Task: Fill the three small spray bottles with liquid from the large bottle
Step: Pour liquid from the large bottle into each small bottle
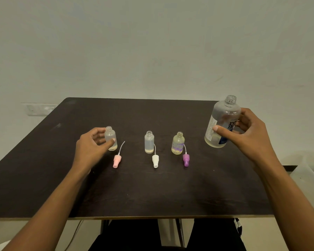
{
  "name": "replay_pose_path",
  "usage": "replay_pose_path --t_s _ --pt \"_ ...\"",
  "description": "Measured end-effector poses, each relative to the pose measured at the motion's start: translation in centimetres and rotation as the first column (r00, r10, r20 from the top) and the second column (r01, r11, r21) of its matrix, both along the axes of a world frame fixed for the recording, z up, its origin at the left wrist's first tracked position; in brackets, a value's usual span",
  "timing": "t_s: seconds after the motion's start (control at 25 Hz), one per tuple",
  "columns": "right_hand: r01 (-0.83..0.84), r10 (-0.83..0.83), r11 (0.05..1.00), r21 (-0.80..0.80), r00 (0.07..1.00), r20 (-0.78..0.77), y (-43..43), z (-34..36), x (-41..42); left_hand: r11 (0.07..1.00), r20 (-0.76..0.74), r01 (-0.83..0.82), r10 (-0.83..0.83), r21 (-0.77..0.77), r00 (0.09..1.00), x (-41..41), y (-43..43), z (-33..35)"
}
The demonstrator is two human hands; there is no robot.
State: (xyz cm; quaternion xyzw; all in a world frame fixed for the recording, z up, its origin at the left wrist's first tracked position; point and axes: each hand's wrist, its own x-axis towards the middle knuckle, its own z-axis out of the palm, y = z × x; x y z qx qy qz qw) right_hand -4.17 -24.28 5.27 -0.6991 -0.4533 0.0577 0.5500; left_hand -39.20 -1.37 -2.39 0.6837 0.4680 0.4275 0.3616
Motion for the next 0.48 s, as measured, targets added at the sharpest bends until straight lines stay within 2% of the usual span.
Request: replay_pose_path --t_s 0.48 --pt "-0.007 0.007 1.0 0.005 1.0 0.001 -0.7 -0.3 0.1 0.999 -0.061 -0.012 0.01 -0.032 0.998 0.0 0.3 -1.4"
